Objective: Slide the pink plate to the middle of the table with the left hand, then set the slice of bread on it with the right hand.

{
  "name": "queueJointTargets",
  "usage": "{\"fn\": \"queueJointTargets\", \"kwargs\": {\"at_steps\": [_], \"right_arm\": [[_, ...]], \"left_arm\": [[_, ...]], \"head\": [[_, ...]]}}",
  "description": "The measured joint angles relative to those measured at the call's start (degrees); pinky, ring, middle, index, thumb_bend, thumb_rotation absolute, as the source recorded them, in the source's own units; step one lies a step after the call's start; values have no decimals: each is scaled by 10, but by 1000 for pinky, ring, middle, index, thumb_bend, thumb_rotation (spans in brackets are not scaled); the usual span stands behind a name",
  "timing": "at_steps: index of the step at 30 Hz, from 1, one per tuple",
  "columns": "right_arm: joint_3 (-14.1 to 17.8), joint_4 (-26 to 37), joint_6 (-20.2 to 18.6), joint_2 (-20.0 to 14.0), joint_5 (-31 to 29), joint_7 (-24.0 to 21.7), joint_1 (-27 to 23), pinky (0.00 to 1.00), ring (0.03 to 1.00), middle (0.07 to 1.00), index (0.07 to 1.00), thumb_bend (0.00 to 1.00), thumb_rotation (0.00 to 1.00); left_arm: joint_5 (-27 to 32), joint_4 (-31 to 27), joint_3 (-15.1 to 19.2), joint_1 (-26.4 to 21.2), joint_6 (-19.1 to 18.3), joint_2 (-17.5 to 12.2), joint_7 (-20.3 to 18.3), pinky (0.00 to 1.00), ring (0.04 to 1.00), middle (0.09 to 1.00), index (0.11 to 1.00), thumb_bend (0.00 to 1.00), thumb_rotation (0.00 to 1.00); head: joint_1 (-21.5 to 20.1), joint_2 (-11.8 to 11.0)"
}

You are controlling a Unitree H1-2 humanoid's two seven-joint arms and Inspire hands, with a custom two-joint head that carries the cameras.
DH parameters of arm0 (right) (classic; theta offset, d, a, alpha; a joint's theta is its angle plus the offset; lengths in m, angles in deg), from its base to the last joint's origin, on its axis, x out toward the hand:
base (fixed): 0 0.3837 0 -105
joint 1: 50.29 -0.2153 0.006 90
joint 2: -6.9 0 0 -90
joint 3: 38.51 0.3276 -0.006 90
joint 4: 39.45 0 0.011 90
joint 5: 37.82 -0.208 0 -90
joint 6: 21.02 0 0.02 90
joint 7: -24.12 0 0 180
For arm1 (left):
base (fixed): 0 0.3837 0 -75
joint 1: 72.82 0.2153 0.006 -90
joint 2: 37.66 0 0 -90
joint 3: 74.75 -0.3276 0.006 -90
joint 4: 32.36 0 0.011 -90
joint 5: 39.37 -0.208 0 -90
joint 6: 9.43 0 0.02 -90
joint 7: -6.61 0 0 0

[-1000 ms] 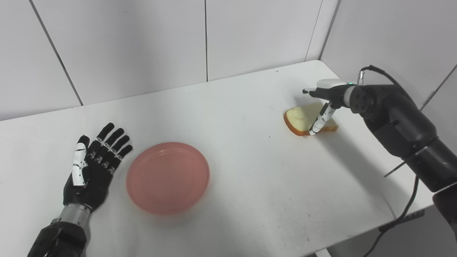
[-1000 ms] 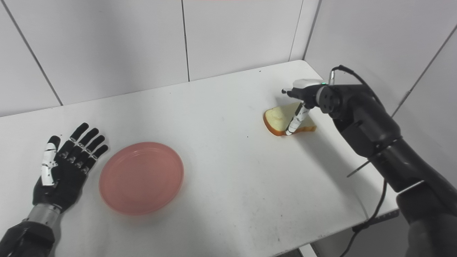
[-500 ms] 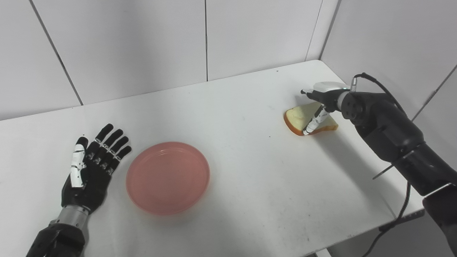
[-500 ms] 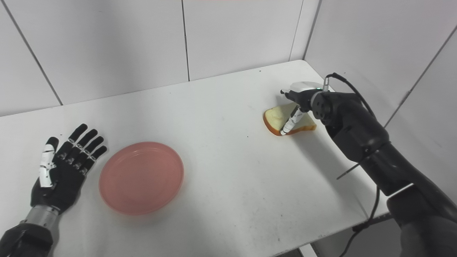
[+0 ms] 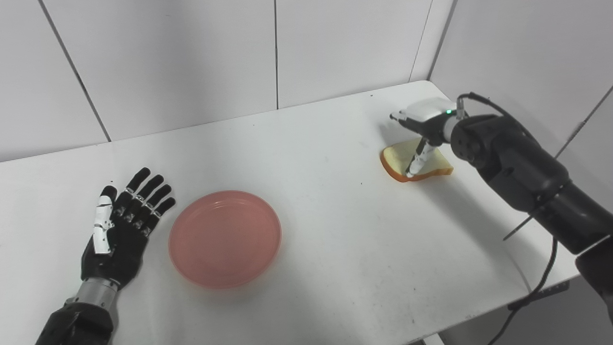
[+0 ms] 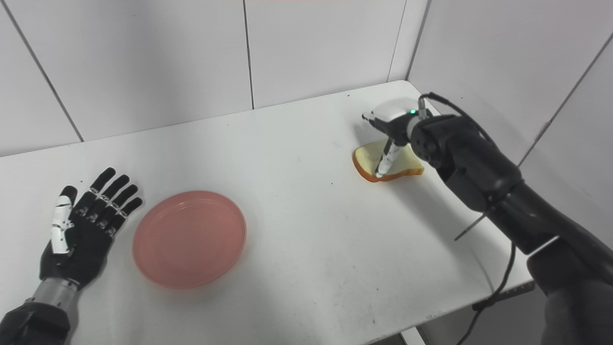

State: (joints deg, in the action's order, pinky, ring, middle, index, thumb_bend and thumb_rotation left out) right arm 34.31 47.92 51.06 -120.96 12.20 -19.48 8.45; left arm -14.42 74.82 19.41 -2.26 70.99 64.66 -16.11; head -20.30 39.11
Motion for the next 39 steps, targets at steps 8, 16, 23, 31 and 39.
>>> {"fn": "queueJointTargets", "kwargs": {"at_steps": [8,16,23,31,39], "right_arm": [[-27,-49,18,7,6,-26,-25,1000,1000,1000,993,1000,318],[-21,-93,17,9,-1,-28,-35,1000,999,1000,990,1000,299],[-19,-118,15,13,-9,-30,-44,980,1000,1000,996,1000,329],[-10,-112,-16,13,-40,-79,-46,892,1000,1000,1000,1000,320],[-11,-58,-53,13,-67,-128,-44,931,1000,1000,1000,1000,271]], "left_arm": [[-2,-7,-4,4,0,0,4,846,855,862,852,402,1000],[-1,-11,-4,6,-2,-1,5,845,856,863,854,404,1000],[-2,-14,-7,8,-2,-3,5,855,861,867,857,405,1000],[-1,-14,-9,9,-2,-6,5,851,857,859,851,408,1000],[-1,-15,-9,9,-2,-8,4,849,859,863,853,402,1000]], "head": [[4,2],[6,4],[7,7],[7,11],[6,13]]}}
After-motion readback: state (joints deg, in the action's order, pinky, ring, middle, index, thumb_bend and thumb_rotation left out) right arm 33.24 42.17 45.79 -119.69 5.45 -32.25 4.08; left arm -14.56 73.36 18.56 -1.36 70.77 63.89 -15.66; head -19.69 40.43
